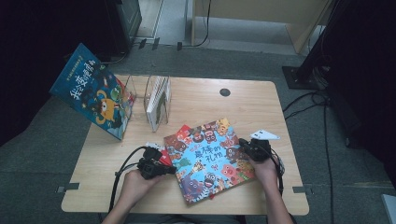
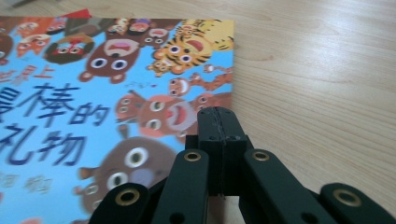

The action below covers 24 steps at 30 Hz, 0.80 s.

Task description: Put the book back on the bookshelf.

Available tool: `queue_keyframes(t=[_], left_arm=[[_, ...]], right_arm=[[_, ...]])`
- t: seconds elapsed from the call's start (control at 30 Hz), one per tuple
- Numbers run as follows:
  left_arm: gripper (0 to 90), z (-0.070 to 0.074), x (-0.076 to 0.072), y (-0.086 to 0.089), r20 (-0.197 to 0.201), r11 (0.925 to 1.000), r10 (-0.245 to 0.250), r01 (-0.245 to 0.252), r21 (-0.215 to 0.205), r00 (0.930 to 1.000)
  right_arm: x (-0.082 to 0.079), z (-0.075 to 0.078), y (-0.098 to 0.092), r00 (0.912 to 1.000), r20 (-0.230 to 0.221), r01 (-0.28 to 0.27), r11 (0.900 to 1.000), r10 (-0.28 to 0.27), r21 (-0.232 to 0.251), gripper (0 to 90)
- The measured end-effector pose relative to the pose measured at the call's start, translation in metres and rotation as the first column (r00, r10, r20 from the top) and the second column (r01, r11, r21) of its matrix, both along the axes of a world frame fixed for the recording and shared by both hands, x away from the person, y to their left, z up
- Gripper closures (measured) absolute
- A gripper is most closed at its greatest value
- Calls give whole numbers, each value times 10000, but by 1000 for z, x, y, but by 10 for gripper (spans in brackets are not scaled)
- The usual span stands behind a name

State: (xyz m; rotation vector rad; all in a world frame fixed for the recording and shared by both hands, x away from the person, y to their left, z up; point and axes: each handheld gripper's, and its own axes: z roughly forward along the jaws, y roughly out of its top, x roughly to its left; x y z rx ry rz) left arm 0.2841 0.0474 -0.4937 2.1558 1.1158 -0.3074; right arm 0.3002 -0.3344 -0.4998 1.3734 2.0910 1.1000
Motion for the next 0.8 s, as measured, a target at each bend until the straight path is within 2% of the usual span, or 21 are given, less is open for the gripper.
queue_keyframes(t=[0.1, 0.23, 0.33, 0.5, 0.8], left_arm=[[900, 0, 1, -13, 173, 10000, 31, -30, -52, 9998], [894, 1, 5, -23, 245, 9997, -236, 237, -35, 9994], [869, 3, 10, -19, 286, 9998, -181, 178, 99, 9994], [831, 10, 22, -8, 425, 10000, 52, -53, 29, 9991], [710, 19, 41, 7, 551, 9999, 162, -164, 28, 9983]], right_arm=[[-6, 2, -1, 10000, 51, 28, 10000, -28, 13, 900], [-13, 1, -1, 10000, -25, -14, 10000, 14, -52, 900], [-19, 0, -3, 10000, -70, -11, 10000, 11, -29, 900], [-28, -3, -6, 9997, -251, 10, 10000, -12, -48, 900], [-53, -5, -18, 9984, -380, 422, 9991, -421, 18, 900]])
